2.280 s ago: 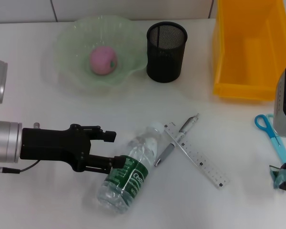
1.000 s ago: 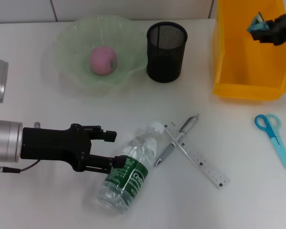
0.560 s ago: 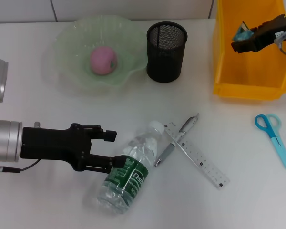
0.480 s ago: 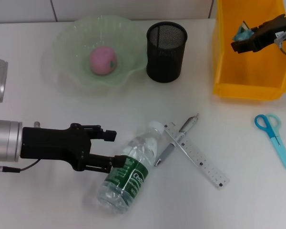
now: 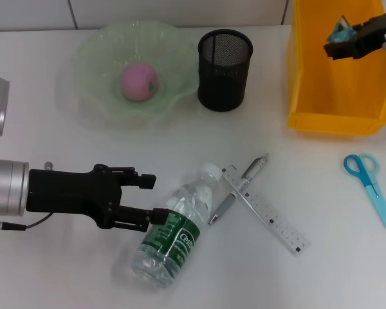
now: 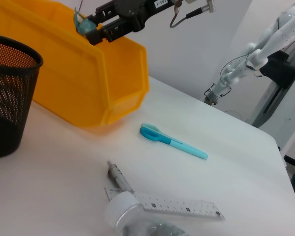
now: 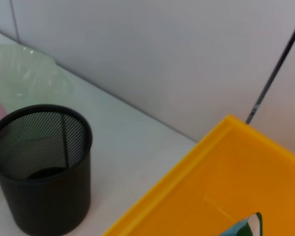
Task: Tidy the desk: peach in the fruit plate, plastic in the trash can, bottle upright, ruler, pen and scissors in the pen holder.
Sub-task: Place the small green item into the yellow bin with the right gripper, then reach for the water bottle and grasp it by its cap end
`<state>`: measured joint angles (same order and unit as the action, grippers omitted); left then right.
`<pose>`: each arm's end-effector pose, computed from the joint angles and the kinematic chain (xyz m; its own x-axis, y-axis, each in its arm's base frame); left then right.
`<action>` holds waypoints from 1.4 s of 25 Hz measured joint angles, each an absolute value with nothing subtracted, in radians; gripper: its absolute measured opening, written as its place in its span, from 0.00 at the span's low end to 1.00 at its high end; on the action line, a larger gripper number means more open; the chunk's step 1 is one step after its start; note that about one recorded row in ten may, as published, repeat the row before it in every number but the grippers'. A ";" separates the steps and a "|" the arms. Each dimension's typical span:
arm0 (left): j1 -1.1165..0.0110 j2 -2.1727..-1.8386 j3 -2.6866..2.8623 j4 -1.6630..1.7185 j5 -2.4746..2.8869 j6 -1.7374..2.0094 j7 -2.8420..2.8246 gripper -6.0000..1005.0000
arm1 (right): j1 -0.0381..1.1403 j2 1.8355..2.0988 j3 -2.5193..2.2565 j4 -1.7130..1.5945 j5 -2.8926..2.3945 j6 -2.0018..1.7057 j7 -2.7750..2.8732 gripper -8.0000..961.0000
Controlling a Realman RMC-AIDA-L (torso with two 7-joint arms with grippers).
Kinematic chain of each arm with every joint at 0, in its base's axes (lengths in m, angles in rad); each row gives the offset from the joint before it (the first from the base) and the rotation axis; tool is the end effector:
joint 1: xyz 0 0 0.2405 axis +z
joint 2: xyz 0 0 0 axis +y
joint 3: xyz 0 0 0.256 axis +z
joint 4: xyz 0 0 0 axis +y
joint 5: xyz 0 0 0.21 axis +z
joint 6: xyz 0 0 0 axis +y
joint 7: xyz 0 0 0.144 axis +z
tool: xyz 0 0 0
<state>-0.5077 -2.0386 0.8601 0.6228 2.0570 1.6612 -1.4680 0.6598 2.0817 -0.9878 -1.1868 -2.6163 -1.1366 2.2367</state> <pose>-0.2702 0.2974 -0.0153 0.8214 0.4548 0.3443 0.4582 -0.8855 0.0766 0.2129 0.4312 0.0670 0.8387 -0.5267 -0.1385 -0.4664 -0.5633 -0.6820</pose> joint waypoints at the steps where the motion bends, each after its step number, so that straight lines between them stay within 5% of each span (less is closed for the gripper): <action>1: -0.508 -2.039 0.860 0.623 2.057 1.661 -1.468 0.77 | 0.660 2.082 -0.988 -1.187 -2.616 -1.137 2.237 0.64; 10: -0.509 -2.039 0.861 0.623 2.057 1.661 -1.467 0.76 | 0.566 2.084 -0.999 -1.257 -2.552 -1.093 2.236 0.86; 35: -0.510 -2.042 0.861 0.623 2.057 1.655 -1.467 0.75 | 0.435 2.080 -0.989 -1.439 -2.399 -1.181 2.225 0.86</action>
